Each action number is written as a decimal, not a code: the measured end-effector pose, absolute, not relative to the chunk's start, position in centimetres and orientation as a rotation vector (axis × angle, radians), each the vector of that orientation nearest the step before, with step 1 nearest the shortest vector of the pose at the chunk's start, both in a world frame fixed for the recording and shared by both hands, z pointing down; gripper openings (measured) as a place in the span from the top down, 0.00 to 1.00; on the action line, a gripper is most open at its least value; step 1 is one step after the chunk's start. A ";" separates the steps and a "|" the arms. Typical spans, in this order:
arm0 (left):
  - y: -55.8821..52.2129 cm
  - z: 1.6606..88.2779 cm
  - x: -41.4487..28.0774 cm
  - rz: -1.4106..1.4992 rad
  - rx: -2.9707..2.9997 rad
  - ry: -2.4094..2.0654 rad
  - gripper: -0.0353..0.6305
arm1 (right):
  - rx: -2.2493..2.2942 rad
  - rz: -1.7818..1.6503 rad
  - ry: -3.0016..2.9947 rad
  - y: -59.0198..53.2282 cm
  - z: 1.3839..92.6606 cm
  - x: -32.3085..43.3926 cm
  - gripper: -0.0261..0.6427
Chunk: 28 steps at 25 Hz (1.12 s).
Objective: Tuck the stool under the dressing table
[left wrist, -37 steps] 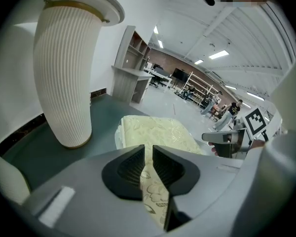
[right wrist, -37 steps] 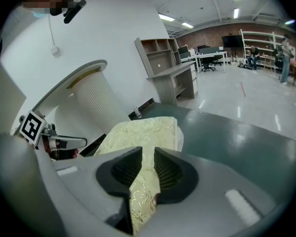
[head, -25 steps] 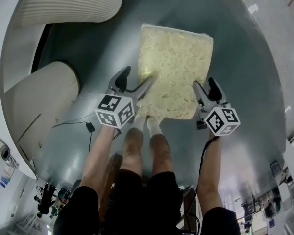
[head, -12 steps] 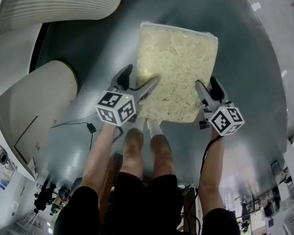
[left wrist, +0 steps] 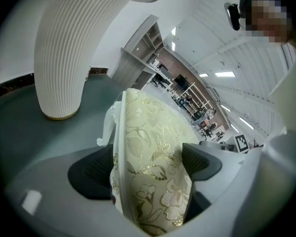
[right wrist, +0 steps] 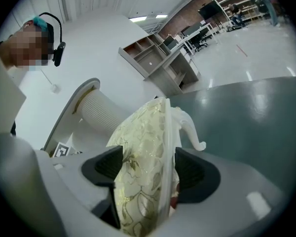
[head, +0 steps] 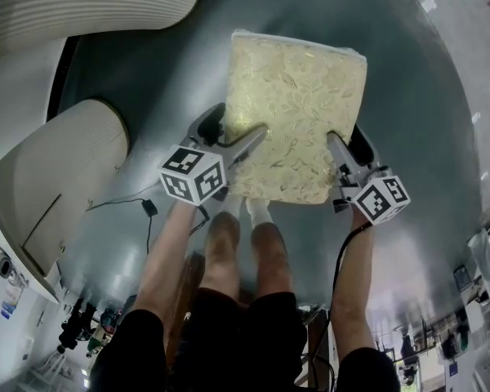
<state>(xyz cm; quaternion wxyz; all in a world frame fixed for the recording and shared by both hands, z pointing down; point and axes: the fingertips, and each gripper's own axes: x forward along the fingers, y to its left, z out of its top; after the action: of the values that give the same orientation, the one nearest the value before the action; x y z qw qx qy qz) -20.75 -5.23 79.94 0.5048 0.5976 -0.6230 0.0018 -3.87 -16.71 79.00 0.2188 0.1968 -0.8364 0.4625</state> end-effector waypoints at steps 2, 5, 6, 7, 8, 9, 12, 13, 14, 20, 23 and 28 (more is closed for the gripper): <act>-5.2 80.1 -20.5 -0.042 1.437 -1.479 0.28 | 0.536 1.290 -2.322 -16.6 79.0 -3.9 0.46; -5.2 80.4 -20.3 -0.111 1.416 -1.462 0.30 | 0.523 1.324 -2.330 -16.6 79.1 -4.0 0.47; -5.2 80.5 -20.3 -0.119 1.414 -1.463 0.30 | 0.521 1.333 -2.334 -16.7 79.2 -4.1 0.47; -5.2 80.5 -20.3 -0.121 1.415 -1.464 0.30 | 0.520 1.341 -2.338 -16.7 79.2 -4.1 0.47; -5.2 80.5 -20.4 -0.121 1.417 -1.463 0.30 | 0.519 1.349 -2.341 -16.7 79.3 -4.1 0.47; -5.2 80.6 -20.4 -0.119 1.418 -1.461 0.30 | 0.518 1.356 -2.343 -16.7 79.3 -4.1 0.47; -5.2 80.6 -20.2 -0.119 1.422 -1.452 0.30 | 0.509 1.372 -2.341 -16.6 79.4 -4.1 0.47; -5.2 80.6 -20.2 -0.120 1.423 -1.450 0.30 | 0.506 1.375 -2.339 -16.6 79.4 -4.1 0.47; -5.2 80.6 -20.2 -0.120 1.422 -1.450 0.30 | 0.501 1.377 -2.337 -16.6 79.4 -4.1 0.47; -5.3 80.4 -20.3 -0.120 1.425 -1.455 0.31 | 0.509 1.363 -2.353 -16.6 79.3 -4.1 0.47; -5.3 80.3 -20.3 -0.119 1.431 -1.459 0.31 | 0.518 1.356 -2.364 -16.7 79.2 -4.1 0.47; -5.2 80.2 -20.4 -0.108 1.438 -1.467 0.32 | 0.513 1.365 -2.360 -16.4 79.2 -4.1 0.47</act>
<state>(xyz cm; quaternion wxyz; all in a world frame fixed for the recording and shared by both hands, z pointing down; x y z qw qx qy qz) -20.38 -5.20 80.19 0.5161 0.5986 -0.6110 -0.0451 -4.09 -16.37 79.21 0.1829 0.1818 -0.8364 0.4837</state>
